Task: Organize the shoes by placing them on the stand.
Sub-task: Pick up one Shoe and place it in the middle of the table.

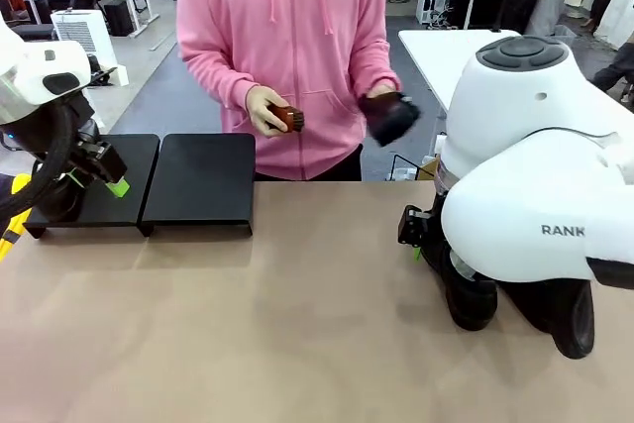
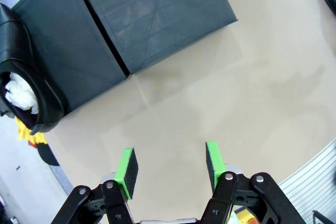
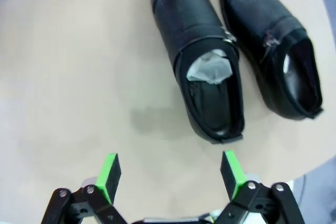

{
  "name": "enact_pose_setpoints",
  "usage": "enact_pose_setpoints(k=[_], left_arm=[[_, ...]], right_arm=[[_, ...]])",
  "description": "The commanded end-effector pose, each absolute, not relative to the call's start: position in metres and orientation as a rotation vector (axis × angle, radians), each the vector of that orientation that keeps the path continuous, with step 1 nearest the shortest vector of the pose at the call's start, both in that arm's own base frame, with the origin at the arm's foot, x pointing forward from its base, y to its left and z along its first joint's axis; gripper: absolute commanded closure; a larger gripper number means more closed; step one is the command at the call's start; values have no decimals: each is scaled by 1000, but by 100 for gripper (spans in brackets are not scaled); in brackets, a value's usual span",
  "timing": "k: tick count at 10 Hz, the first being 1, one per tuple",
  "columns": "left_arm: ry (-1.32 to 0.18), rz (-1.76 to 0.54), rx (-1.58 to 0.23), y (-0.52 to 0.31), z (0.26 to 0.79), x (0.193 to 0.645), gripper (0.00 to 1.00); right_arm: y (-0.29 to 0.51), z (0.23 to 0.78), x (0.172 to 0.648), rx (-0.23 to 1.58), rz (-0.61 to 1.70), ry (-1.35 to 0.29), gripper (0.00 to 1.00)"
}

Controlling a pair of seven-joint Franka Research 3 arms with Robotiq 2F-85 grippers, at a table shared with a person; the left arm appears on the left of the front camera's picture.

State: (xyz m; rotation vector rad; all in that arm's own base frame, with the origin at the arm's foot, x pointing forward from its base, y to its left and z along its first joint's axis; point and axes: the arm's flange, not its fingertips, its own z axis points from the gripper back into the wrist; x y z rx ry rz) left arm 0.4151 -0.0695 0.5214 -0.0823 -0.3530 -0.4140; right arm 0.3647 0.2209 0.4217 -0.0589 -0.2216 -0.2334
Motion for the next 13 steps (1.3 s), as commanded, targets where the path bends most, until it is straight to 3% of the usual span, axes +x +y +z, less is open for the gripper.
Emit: enact_pose_setpoints(k=[1,11,12,13], left_arm=[[-359,-422,-97,-67,522,415,32],[-359,-422,-97,-67,522,415,32],[-359,-422,-97,-67,522,415,32],[-359,-422,-97,-67,522,415,32]], right_arm=[[216,411,392,-41,-112,-194,0],[206,349,433,12,3,-61,0],[205,343,434,15,6,-54,8],[205,340,435,8,5,-50,25]])
